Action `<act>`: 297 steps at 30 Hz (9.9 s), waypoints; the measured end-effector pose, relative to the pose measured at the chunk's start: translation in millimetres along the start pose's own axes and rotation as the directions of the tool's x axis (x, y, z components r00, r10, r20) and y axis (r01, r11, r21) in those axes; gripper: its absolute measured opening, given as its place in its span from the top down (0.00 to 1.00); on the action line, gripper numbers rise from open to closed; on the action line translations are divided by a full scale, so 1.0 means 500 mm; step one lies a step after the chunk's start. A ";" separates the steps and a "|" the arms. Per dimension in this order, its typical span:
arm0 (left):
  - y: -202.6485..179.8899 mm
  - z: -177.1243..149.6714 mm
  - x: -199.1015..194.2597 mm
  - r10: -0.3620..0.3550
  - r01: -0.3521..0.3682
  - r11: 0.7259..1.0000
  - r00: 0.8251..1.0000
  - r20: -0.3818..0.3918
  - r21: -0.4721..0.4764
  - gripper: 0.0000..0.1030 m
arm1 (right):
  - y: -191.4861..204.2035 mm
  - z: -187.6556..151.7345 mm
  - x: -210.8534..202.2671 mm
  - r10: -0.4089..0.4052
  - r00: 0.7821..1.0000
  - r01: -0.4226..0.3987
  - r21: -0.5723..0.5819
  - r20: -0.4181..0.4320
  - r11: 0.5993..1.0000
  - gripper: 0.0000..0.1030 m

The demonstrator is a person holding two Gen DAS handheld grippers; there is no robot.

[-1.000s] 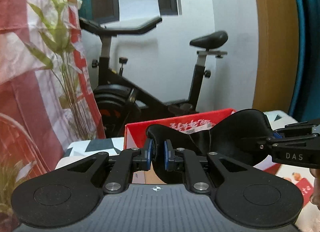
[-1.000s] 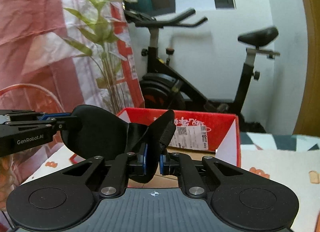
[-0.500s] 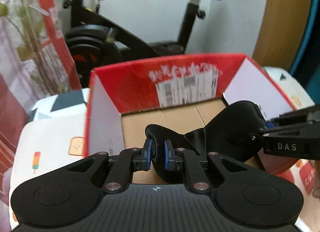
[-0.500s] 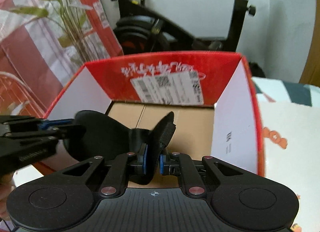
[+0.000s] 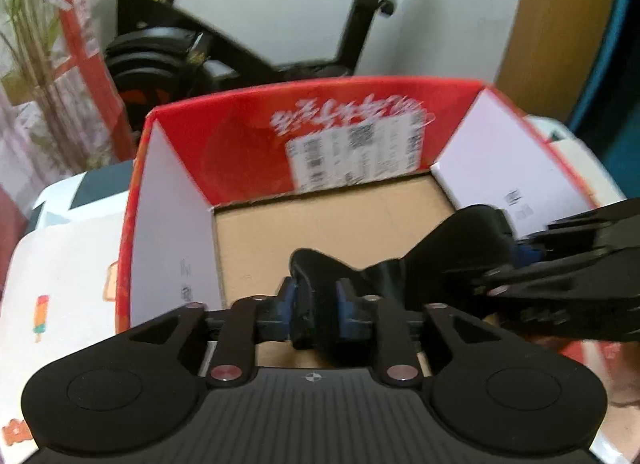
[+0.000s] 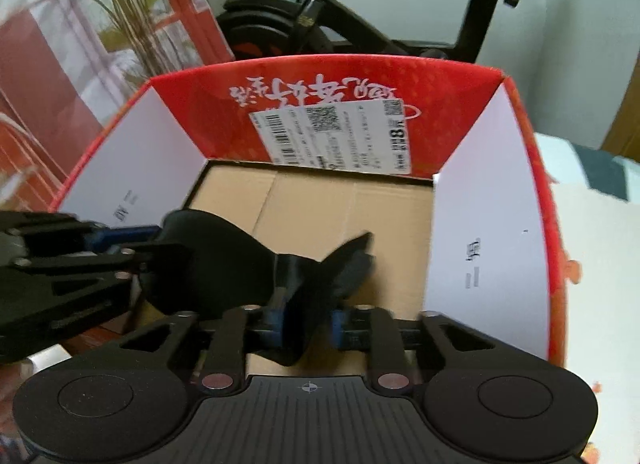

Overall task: Organize soft objects
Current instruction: 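Lower the eye mask into the red box and open both grippers, then move both grippers back to the blue-wrapped package on the pile, then close both grippers on the blue-wrapped package, then lift the blue package with both grippers and carry it over the red box, then lower the blue package into the box and open both grippers, then move both grippers back toward the remaining pile of soft items, then close both grippers on the clear bag of green cables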

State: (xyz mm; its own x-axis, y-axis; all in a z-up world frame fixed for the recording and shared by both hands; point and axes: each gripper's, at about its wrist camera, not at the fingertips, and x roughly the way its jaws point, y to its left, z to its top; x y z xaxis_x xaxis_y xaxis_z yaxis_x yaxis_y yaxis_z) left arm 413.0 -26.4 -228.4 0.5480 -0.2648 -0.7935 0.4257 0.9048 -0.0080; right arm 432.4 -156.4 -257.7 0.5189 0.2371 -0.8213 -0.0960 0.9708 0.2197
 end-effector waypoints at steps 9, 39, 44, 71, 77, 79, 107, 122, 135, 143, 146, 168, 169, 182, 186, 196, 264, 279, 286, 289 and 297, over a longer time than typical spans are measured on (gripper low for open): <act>0.004 -0.019 -0.117 0.070 -0.063 0.997 0.989 0.129 -0.052 0.21 | 0.044 -0.048 -0.112 -0.094 0.967 0.121 -0.103 0.238 0.987 0.25; -0.118 -0.328 -0.419 0.246 -0.196 0.962 0.921 0.303 -0.188 0.00 | 0.074 -0.407 -0.344 -0.076 0.878 0.055 0.058 0.472 0.997 0.00; -0.097 -0.341 -0.402 0.240 -0.170 0.955 0.923 0.299 -0.242 0.00 | 0.074 -0.405 -0.341 -0.053 0.872 0.043 0.032 0.487 0.999 0.01; -0.022 -0.297 -0.265 0.105 -0.042 0.940 0.980 0.169 -0.339 0.35 | 0.080 -0.356 -0.197 0.083 0.946 -0.074 -0.041 0.313 0.996 0.27; 0.008 -0.280 -0.246 0.040 0.021 0.932 0.986 0.161 -0.363 0.41 | 0.067 -0.330 -0.189 0.095 0.950 -0.101 0.005 0.296 0.995 0.29; 0.012 -0.270 -0.233 0.030 0.021 0.934 0.990 0.138 -0.356 0.43 | 0.063 -0.319 -0.182 0.096 0.955 -0.108 0.027 0.281 0.994 0.31; 0.007 -0.273 -0.138 -0.086 0.100 0.937 0.995 0.058 -0.333 0.47 | 0.081 -0.322 -0.122 0.138 0.971 -0.136 -0.023 0.198 0.990 0.54; -0.018 -0.285 -0.142 -0.044 0.065 0.949 0.996 0.072 -0.310 0.56 | 0.076 -0.315 -0.106 0.153 0.971 -0.153 -0.019 0.183 0.988 0.64; -0.055 -0.316 -0.232 -0.003 0.067 0.954 0.977 0.213 -0.293 0.66 | 0.120 -0.387 -0.193 0.136 0.910 -0.055 -0.210 0.392 0.976 0.80; -0.076 -0.325 -0.233 -0.031 0.090 0.964 0.973 0.228 -0.250 0.66 | 0.107 -0.388 -0.201 0.132 0.906 -0.061 -0.184 0.401 0.981 0.81; -0.070 -0.330 -0.230 -0.037 0.097 0.961 0.973 0.228 -0.258 0.70 | 0.104 -0.392 -0.203 0.140 0.904 -0.073 -0.178 0.404 0.981 0.83; -0.016 -0.145 -0.310 -0.073 0.120 0.988 0.921 0.384 -0.101 0.74 | 0.103 -0.152 -0.323 0.206 0.883 -0.122 -0.217 0.421 0.968 0.86; -0.012 -0.131 -0.301 -0.082 0.130 0.986 0.922 0.378 -0.102 0.74 | 0.100 -0.130 -0.321 0.195 0.888 -0.103 -0.234 0.416 0.967 0.86; 0.053 0.030 -0.076 -0.109 0.161 0.950 0.973 0.202 -0.266 0.78 | 0.044 0.057 -0.127 0.036 0.946 0.048 -0.253 0.321 0.966 0.88; 0.077 0.055 0.001 -0.130 0.158 0.931 0.986 0.105 -0.328 0.79 | 0.029 0.088 -0.053 -0.015 0.972 0.068 -0.217 0.236 0.974 0.88; 0.076 0.089 0.068 -0.094 0.087 0.958 0.995 -0.012 -0.274 0.76 | 0.001 0.128 0.051 -0.118 0.993 0.119 -0.101 0.018 0.988 0.88; -0.087 -0.420 -0.274 0.006 0.039 0.955 0.989 0.149 -0.294 0.53 | 0.095 -0.474 -0.292 0.040 0.961 -0.027 -0.051 0.272 0.998 0.28; -0.099 -0.419 -0.259 -0.028 0.066 0.955 0.991 0.133 -0.288 0.61 | 0.067 -0.477 -0.275 0.050 0.970 -0.048 -0.011 0.237 0.999 0.28; -0.114 -0.414 -0.252 -0.078 0.119 0.952 0.986 0.150 -0.284 0.66 | 0.054 -0.475 -0.249 0.065 0.965 -0.069 0.005 0.253 0.998 0.30; -0.116 -0.416 -0.237 -0.098 0.134 0.945 0.986 0.134 -0.298 0.66 | 0.055 -0.474 -0.236 0.065 0.966 -0.066 -0.006 0.251 0.998 0.30; -0.119 -0.420 -0.215 -0.144 0.188 0.921 0.978 0.149 -0.340 0.66 | 0.058 -0.473 -0.229 0.082 0.959 -0.079 -0.023 0.273 0.997 0.34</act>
State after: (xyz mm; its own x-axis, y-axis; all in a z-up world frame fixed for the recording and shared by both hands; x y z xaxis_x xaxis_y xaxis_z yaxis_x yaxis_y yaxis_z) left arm 177.5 18.3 -270.2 0.5823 -0.4391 -0.6841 0.2499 0.8975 -0.3634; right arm 169.4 -147.1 -281.8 0.7212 0.2973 -0.6257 -0.1558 0.9497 0.2716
